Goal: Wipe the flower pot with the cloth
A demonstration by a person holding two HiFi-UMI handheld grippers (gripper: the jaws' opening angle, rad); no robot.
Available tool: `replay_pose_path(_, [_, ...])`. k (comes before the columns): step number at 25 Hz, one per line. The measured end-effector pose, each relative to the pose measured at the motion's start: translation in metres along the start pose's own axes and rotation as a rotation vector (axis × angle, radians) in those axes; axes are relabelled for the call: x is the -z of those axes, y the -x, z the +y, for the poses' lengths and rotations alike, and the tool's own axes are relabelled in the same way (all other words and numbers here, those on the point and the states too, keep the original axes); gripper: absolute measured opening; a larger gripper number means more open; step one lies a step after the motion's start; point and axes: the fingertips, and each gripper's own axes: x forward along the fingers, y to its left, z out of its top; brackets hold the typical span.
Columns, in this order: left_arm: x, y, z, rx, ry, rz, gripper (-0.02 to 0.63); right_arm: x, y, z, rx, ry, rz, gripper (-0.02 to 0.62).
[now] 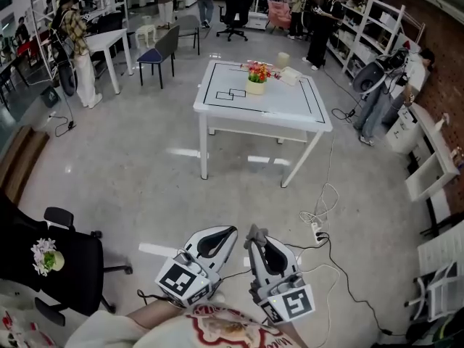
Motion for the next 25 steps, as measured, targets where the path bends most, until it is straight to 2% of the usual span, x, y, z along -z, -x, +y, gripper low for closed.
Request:
replay_pose_path(5, [0.002, -0.009, 0.009, -0.007, -0.019, 0.003, 0.002, 0.003, -0.01, -0.01, -0.002, -0.011, -0.01, 0.055])
replay_pose_path(13, [0.002, -0.051, 0.051, 0.019, 0.008, -0.016, 0.002, 0.009, -0.049, -0.042, 0.038, 0.024, 0.008, 0.055])
replay_pose_path(19, [-0.003, -0.104, 0.11, 0.061, 0.012, -0.026, 0.002, 0.012, -0.112, -0.087, 0.078, 0.051, -0.003, 0.055])
replay_pose_path(25, [-0.027, -0.158, 0.183, 0.088, 0.001, -0.038, 0.002, 0.002, -0.193, -0.127, 0.113, 0.07, -0.025, 0.055])
